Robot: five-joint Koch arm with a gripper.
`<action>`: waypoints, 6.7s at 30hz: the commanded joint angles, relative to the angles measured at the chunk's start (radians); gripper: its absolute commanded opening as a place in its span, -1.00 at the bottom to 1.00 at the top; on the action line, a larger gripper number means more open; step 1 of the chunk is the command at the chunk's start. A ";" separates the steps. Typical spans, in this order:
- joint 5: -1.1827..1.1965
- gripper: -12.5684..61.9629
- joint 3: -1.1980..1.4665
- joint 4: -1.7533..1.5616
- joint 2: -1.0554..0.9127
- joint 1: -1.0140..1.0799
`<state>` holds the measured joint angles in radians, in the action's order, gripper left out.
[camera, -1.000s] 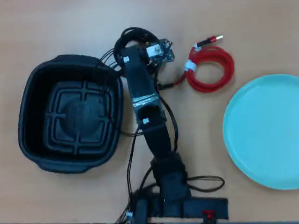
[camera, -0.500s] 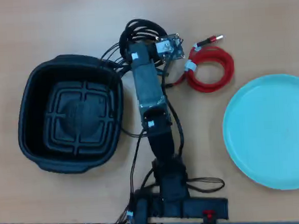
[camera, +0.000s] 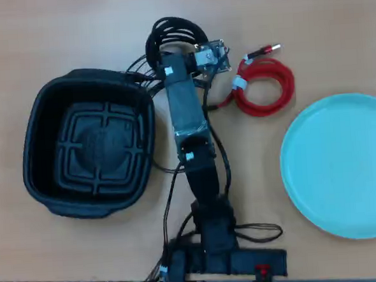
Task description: Put a black charging cable in a black bowl and put a red charging cable in a green bowl
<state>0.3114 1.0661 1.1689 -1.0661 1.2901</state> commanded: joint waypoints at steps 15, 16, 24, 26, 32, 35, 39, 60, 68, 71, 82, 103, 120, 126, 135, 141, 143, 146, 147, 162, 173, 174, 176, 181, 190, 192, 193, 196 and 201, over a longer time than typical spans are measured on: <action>-0.074 -0.84 -0.667 -0.109 -0.078 0.058; -0.074 -0.83 -0.675 -0.078 -0.087 0.060; -0.078 -0.83 -0.680 0.086 -0.173 0.092; -0.078 -0.83 -0.680 0.107 -0.187 0.098; -0.080 -0.83 -0.681 0.143 -0.210 0.117; -0.080 -0.83 -0.676 0.192 -0.244 0.118; -0.083 -0.83 -0.672 0.259 -0.287 0.126; -0.052 -0.84 -0.620 0.420 -0.663 0.167; -0.051 -0.84 -0.606 0.416 -0.703 -0.018; -0.051 -0.84 -0.606 0.413 -0.698 -0.107; -0.046 -0.84 -0.606 0.333 -0.663 -0.440; -0.046 -0.84 -0.607 0.118 -0.368 -0.686; 0.074 -0.78 -0.626 0.115 -0.236 -0.706; 0.074 -0.60 -0.623 0.124 -0.222 -0.718; 0.080 -0.25 -0.612 0.135 -0.216 -0.713; 0.081 -0.20 -0.611 0.156 -0.216 -0.712; 0.084 -0.18 -0.614 0.186 -0.216 -0.709; 0.127 -0.11 -0.618 0.224 -0.215 -0.699; 0.150 -0.07 -0.621 0.229 -0.216 -0.698; 0.189 0.50 -0.641 0.314 -0.253 -0.586; 0.124 0.50 -0.609 0.580 -0.360 -0.273; 0.123 0.49 -0.597 0.588 -0.360 -0.236; 0.121 0.49 -0.555 0.594 -0.365 -0.176; 0.110 0.49 -0.393 0.597 -0.425 0.009; 0.110 0.50 -0.135 0.575 -0.506 0.316; 0.121 0.50 -0.066 0.577 -0.508 0.351; 0.126 0.50 -0.023 0.577 -0.506 0.359; 0.121 0.51 0.075 0.560 -0.500 0.373; 0.114 0.51 0.212 0.535 -0.492 0.488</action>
<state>0.4295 1.3008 1.7196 -1.5217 1.7579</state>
